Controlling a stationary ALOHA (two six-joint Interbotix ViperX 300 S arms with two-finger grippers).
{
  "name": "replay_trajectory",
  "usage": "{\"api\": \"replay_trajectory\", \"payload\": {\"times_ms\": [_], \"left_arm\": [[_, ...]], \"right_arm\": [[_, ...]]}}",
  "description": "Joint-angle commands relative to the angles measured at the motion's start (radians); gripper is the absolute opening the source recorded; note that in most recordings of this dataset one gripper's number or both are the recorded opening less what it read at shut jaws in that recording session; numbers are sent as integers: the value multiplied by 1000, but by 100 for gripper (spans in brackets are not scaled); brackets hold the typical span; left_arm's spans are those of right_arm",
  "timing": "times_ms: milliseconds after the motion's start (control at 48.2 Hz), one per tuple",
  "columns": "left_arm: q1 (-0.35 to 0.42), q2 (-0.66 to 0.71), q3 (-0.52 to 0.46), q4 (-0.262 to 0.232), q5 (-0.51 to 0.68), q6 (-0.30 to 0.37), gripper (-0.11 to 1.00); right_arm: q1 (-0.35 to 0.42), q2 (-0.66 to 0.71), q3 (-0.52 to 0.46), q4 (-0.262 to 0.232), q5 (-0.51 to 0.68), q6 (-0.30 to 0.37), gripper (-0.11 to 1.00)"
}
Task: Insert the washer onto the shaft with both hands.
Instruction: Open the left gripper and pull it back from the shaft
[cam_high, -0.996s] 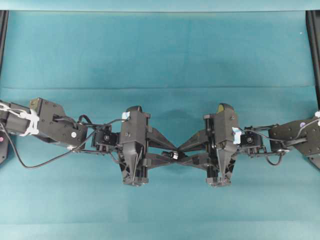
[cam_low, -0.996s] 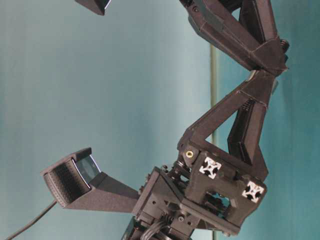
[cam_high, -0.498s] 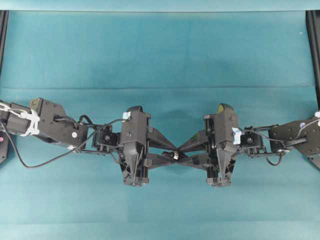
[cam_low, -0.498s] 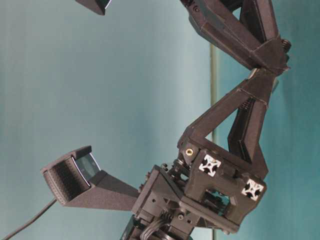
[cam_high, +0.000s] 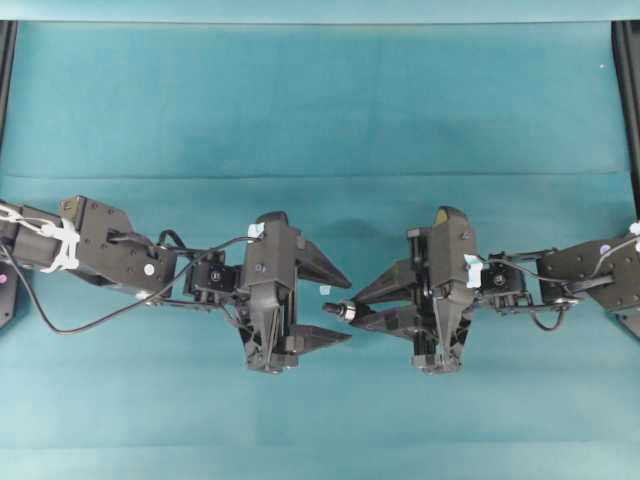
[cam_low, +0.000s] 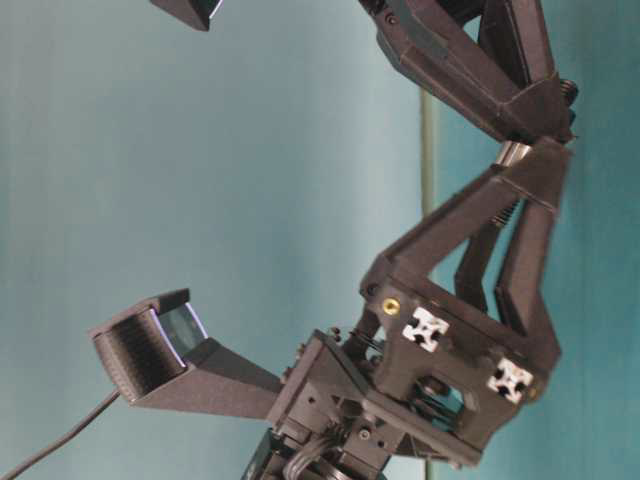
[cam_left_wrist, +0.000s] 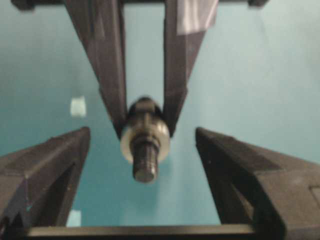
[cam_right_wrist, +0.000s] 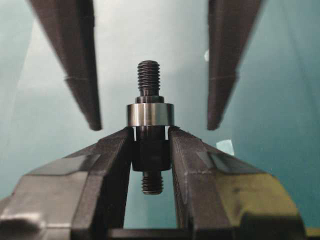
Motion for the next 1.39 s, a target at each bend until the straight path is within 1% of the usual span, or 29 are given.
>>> {"api": "replay_trajectory", "payload": {"times_ms": [0,187,353,477,789,1058,1370], "left_arm": [[-3,-25,-15,2,3,-2,92],[-2,-40,-11,2,17,-2,91],[-2,-97,18,2,95,0,91],[-3,-175,52,2,172,6,91],[-3,-357,153,2,296,15,90],[-3,-451,216,2,316,17,90],[-3,-497,250,2,316,17,90]], "right_arm": [[0,-8,-14,0,-9,5,-1],[0,-8,-14,2,-12,5,-1],[0,-8,-12,2,-12,5,-1],[0,-8,-14,2,-12,5,-1],[0,-8,-12,0,-12,5,-1],[0,-8,-14,2,-9,5,-1],[0,-6,-15,2,-8,5,-1]]}}
